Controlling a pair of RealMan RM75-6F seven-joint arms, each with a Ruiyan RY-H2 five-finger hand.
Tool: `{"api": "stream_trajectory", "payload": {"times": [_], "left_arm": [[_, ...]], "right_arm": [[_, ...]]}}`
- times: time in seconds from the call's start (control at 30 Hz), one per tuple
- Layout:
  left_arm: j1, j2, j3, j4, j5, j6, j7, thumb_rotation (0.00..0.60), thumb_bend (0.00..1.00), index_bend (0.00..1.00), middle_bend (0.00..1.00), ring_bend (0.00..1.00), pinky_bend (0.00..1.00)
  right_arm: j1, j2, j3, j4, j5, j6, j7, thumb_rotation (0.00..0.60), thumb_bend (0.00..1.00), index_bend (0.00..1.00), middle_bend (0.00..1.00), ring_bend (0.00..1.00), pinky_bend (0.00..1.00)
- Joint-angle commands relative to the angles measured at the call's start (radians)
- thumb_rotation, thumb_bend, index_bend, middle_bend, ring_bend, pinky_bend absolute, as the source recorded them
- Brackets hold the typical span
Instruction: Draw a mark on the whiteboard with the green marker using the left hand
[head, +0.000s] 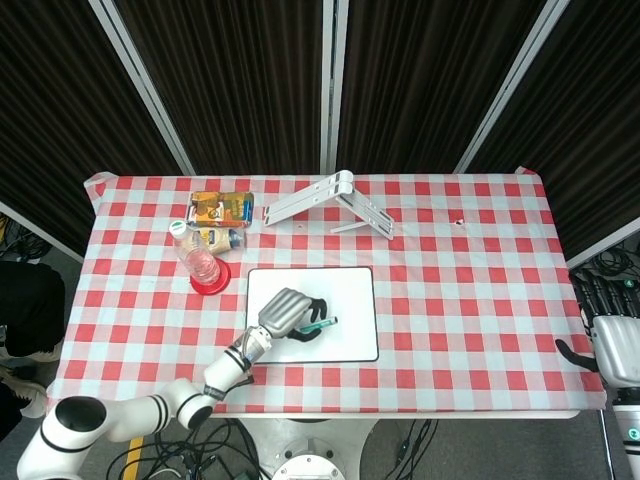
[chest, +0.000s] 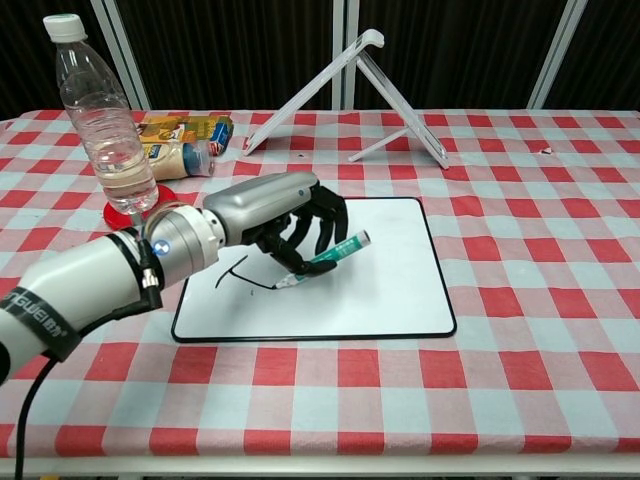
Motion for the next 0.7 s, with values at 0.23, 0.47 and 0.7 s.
{"api": "stream_trajectory", "payload": {"times": [0.23, 0.47, 0.7], "left_arm": [[0.035, 0.172, -0.024, -0.192, -0.002, 0.071, 0.106, 0.600, 0.42, 0.54, 0.58, 0.68, 0.93], [0.105, 0.385, 0.037, -0.388, -0.119, 0.036, 0.425, 0.600, 0.42, 0.53, 0.57, 0.68, 0.92], [0.120, 0.465, 0.083, -0.485, -0.324, 0.035, 0.867, 0.600, 0.42, 0.53, 0.56, 0.68, 0.88]], "right_arm": [[0.001, -0.009, 0.001, 0.023, -0.012, 0.000, 0.034, 0.600, 0.10, 0.00, 0.00, 0.00, 0.00], [0.010, -0.019, -0.001, 0.041, -0.035, 0.000, 0.055, 0.600, 0.10, 0.00, 0.00, 0.00, 0.00], [0.014, -0.026, -0.002, 0.049, -0.046, 0.002, 0.068, 0.600, 0.10, 0.00, 0.00, 0.00, 0.00]]}}
